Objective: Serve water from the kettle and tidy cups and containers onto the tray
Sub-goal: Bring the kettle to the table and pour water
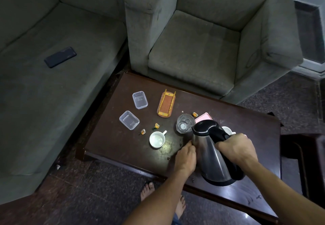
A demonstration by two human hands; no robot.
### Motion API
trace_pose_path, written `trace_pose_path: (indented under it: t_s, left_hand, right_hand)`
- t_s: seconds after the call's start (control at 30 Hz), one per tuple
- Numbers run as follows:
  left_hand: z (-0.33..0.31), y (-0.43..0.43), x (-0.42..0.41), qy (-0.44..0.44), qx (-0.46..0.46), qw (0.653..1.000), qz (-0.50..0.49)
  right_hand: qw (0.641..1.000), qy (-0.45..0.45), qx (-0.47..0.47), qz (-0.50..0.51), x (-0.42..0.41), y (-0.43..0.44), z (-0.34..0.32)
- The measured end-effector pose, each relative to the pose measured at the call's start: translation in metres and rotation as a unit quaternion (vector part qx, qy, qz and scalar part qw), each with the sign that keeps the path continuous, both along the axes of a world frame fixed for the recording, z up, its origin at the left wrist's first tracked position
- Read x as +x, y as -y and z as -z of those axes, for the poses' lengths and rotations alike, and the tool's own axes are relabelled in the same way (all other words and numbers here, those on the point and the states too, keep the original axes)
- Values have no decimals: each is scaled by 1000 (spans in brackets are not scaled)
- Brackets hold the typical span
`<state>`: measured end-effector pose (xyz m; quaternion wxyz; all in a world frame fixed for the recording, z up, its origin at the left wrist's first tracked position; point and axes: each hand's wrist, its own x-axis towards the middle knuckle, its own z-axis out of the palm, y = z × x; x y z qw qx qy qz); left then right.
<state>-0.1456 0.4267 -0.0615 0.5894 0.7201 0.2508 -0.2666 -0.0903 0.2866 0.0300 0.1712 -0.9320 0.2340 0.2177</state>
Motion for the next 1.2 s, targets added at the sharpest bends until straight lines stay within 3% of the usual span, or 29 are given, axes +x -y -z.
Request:
trace_pose_path:
  t_s: [1.2]
  left_hand:
    - [0, 1, 3, 15, 10, 1000, 19]
  right_hand:
    - [1000, -12, 13, 6, 3, -3, -10]
